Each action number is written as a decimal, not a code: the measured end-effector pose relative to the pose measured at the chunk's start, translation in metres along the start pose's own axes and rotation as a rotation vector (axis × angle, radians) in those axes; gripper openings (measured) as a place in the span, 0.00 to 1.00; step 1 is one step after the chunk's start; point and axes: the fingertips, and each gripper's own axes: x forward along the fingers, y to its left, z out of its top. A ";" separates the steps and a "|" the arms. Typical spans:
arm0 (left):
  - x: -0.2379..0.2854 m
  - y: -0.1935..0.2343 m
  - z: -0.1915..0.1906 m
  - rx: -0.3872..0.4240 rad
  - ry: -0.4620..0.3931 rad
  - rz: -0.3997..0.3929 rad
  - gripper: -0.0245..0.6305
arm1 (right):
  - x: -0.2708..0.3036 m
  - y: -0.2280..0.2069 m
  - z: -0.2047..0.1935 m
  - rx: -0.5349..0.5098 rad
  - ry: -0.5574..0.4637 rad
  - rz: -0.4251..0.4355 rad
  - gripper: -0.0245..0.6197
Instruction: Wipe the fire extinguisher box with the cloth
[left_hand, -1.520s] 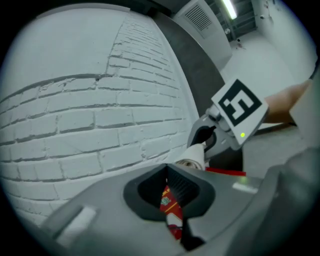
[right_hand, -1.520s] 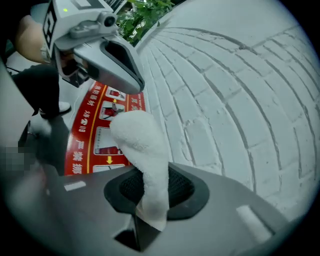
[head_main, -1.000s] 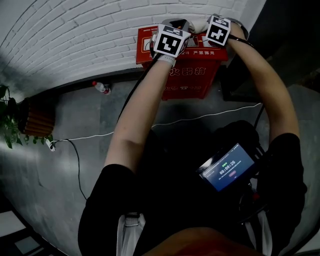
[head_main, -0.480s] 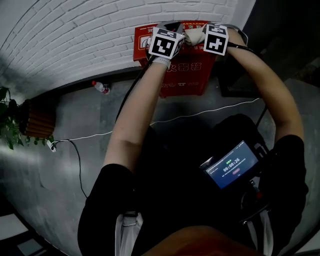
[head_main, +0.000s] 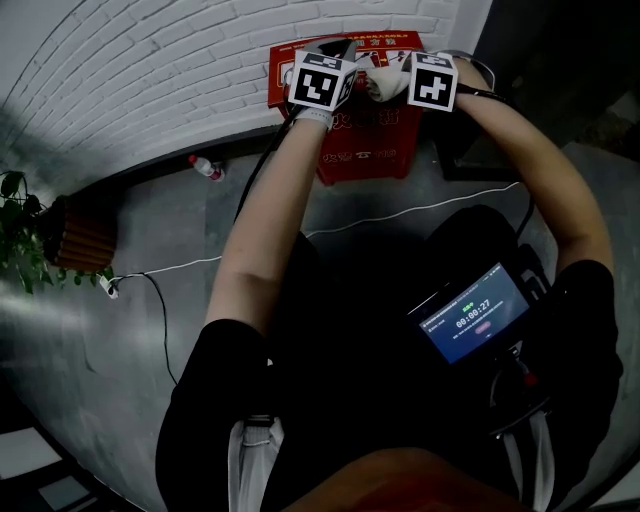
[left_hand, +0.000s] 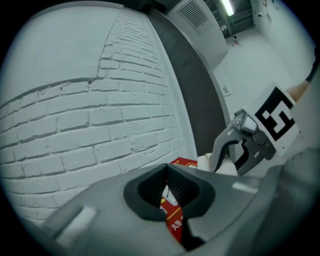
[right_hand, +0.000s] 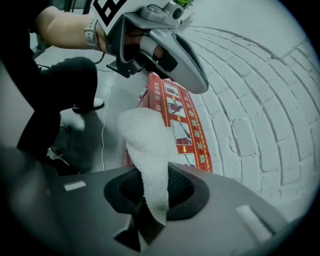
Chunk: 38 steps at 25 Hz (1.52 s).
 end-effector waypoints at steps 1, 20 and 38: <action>-0.002 0.001 0.000 0.003 -0.003 0.006 0.04 | 0.000 -0.002 -0.002 0.018 -0.005 -0.014 0.18; -0.149 -0.031 -0.062 -0.079 -0.336 0.002 0.04 | -0.094 0.061 0.089 0.697 -1.027 -0.151 0.19; -0.184 -0.074 -0.095 -0.226 -0.401 -0.189 0.04 | -0.098 0.125 0.092 0.841 -1.128 -0.122 0.19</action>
